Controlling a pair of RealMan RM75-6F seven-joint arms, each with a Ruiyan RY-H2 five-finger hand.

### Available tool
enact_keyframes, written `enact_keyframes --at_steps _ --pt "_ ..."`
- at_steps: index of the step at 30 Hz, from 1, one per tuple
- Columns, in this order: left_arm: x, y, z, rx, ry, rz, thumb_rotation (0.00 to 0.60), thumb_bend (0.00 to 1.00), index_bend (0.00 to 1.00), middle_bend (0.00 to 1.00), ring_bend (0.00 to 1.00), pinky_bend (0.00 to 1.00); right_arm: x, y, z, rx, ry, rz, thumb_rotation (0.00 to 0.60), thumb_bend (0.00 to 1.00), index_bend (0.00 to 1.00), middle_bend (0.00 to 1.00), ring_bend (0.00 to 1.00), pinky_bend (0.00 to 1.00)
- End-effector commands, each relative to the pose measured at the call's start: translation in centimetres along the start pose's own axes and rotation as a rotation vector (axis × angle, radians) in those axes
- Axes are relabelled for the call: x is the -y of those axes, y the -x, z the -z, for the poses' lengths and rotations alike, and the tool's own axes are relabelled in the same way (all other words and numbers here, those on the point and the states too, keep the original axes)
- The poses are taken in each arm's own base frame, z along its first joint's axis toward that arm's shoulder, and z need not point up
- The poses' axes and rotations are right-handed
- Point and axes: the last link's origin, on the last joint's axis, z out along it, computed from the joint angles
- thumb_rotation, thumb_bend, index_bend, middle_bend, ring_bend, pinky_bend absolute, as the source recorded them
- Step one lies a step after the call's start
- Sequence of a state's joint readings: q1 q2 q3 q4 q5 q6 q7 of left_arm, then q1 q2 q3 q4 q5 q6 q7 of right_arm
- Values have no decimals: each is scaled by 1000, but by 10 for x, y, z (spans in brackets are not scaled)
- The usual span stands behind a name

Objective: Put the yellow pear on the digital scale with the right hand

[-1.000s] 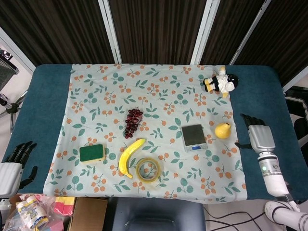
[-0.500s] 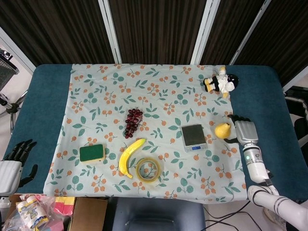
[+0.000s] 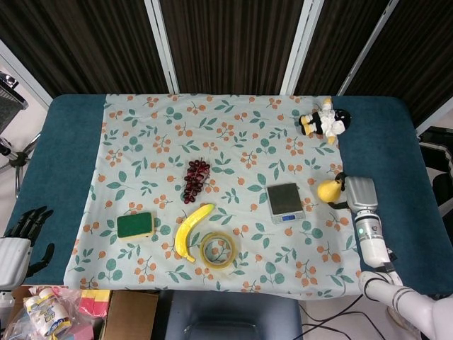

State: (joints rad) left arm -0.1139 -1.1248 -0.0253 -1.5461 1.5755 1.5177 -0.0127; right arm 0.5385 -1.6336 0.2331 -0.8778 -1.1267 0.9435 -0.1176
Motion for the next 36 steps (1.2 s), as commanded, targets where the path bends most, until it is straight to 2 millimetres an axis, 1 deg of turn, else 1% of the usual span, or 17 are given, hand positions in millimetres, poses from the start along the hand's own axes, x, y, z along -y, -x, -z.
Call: enact_keyframes --at_steps 1,6,9,12,17,21,25,27,30,36 --pt "0 0 0 0 1 0 600 434 148 95 103 366 1 -1 0 -26 1 -13 600 186 754 675 696 753" --pt "0 1 -1 1 -1 0 600 434 148 95 104 365 7 -11 4 -68 -32 -51 600 185 760 680 697 755" --pt "-2 0 -4 2 2 -2 600 433 148 95 104 365 17 -18 8 -87 -77 -74 600 185 760 680 697 755" --pt "-2 1 0 7 3 -4 600 434 148 95 103 365 29 -26 13 -89 -126 -90 600 185 760 680 697 755" --pt "0 1 -1 7 0 -2 600 435 148 95 104 366 48 -32 16 -72 -181 -43 600 185 760 681 697 755" --pt "0 1 1 4 -2 0 600 434 148 95 103 366 57 -31 17 -36 -193 -8 600 185 754 681 687 751" --pt "0 0 2 3 -1 0 600 434 148 95 103 366 66 -24 15 18 -206 29 600 185 726 674 617 712" --pt "0 0 5 1 -2 0 600 433 148 95 104 367 71 -22 14 35 -212 35 600 184 712 654 584 692" --pt "1 -1 4 -3 -2 2 600 433 148 95 103 367 77 -18 13 40 -224 36 600 185 680 607 544 660" --pt "1 -1 3 -7 -2 4 600 434 148 95 103 366 85 -15 14 28 -256 17 600 185 643 569 511 637"
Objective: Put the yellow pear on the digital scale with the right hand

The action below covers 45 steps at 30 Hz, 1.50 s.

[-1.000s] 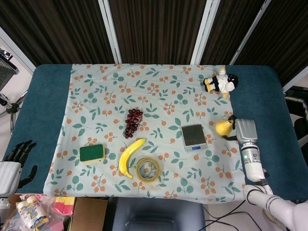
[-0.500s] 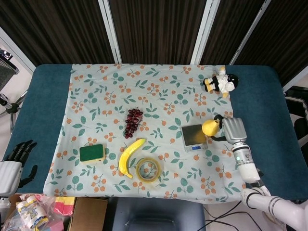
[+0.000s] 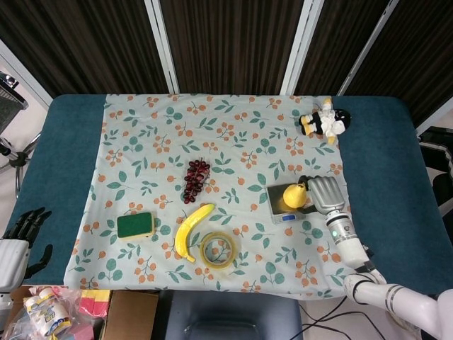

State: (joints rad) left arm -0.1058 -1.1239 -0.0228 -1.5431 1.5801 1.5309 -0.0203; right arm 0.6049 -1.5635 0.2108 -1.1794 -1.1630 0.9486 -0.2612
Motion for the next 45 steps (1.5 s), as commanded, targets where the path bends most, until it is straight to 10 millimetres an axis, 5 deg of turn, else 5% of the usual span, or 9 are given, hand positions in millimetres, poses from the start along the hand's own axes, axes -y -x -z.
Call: enact_keyframes --at_steps 1,6,14,20,25,32,38,45 --pt "0 0 1 -1 1 2 600 433 148 95 104 367 3 2 0 -7 -17 -6 600 185 638 561 504 633" --pt "0 0 3 -3 2 3 600 433 148 95 104 367 3 2 2 4 -31 -4 600 184 528 458 388 526" --pt "0 0 4 -4 3 1 600 433 148 95 103 367 1 0 9 28 -46 2 600 185 218 153 24 181" --pt "0 0 2 -2 4 -2 600 433 148 95 104 367 -1 -10 17 12 -67 -46 600 185 15 21 0 114" --pt "-1 0 2 -6 4 -7 600 433 148 95 104 367 -16 -34 37 -67 -58 -111 600 185 0 6 0 90" --pt "0 2 -2 -6 -6 -17 600 433 150 95 103 367 -77 -61 110 -192 143 -73 600 185 0 0 0 86" --pt "-1 4 -8 5 -17 -28 600 433 150 96 103 366 -109 -62 163 -210 334 -32 600 185 0 0 0 88" --pt "-1 6 -8 12 -31 -37 600 431 151 96 103 367 -120 -56 179 -184 377 -38 600 185 0 0 0 89"
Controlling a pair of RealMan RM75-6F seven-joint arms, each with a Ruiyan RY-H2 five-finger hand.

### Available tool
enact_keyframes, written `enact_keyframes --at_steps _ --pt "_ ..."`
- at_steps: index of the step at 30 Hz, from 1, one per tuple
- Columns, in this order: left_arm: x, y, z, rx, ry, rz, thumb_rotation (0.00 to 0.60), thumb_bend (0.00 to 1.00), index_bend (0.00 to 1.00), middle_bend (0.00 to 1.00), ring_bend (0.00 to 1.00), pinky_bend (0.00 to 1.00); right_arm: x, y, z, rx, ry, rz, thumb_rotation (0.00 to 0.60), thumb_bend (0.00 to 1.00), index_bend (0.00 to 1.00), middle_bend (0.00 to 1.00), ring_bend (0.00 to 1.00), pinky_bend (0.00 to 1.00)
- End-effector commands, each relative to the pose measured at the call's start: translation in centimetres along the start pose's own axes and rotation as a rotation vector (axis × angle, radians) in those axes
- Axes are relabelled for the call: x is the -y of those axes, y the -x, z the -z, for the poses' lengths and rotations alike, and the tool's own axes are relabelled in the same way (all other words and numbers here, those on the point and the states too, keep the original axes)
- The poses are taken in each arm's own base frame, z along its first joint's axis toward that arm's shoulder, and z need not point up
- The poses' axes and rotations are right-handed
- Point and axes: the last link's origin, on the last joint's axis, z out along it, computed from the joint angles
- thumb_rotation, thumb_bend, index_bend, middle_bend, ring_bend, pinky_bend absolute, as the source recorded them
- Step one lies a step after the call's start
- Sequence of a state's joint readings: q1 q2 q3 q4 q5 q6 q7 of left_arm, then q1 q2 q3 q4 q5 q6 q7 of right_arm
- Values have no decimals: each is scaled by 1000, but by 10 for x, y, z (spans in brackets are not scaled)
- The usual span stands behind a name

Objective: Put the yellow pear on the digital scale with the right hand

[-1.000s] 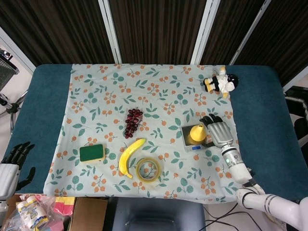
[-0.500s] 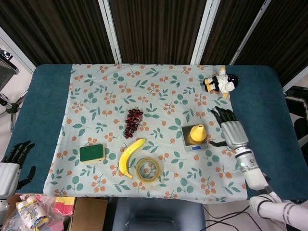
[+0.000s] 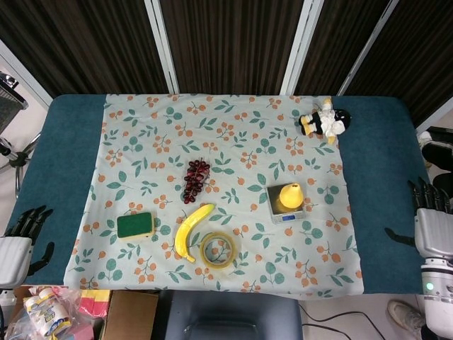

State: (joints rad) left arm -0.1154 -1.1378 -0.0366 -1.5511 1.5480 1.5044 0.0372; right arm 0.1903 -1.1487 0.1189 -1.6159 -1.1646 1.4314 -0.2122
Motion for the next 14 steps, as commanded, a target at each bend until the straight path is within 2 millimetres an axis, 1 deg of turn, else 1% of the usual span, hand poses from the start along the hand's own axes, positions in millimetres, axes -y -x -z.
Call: enact_keyframes --at_steps 1,5,7,11,13,14 --pt "1 2 -3 5 -11 -6 600 431 151 96 104 366 -1 0 2 17 -14 6 600 185 0 0 0 89" --pt "1 2 -7 5 -18 -5 600 431 151 96 103 367 -1 -2 5 13 -22 -3 600 184 0 0 0 89" --pt "1 2 -2 7 -21 -5 600 431 151 96 103 367 0 -3 6 6 -24 -6 600 185 0 0 0 89" --pt "2 1 -1 0 -23 -7 600 431 151 96 103 366 1 -2 8 -1 -31 -4 600 185 0 0 0 89" --pt "3 1 4 -2 -25 -6 600 431 151 96 103 367 1 -1 8 1 -33 1 600 185 0 0 0 89" --pt "3 0 2 -5 -24 -5 600 432 151 96 103 367 2 0 8 3 -34 3 600 185 0 0 0 89"
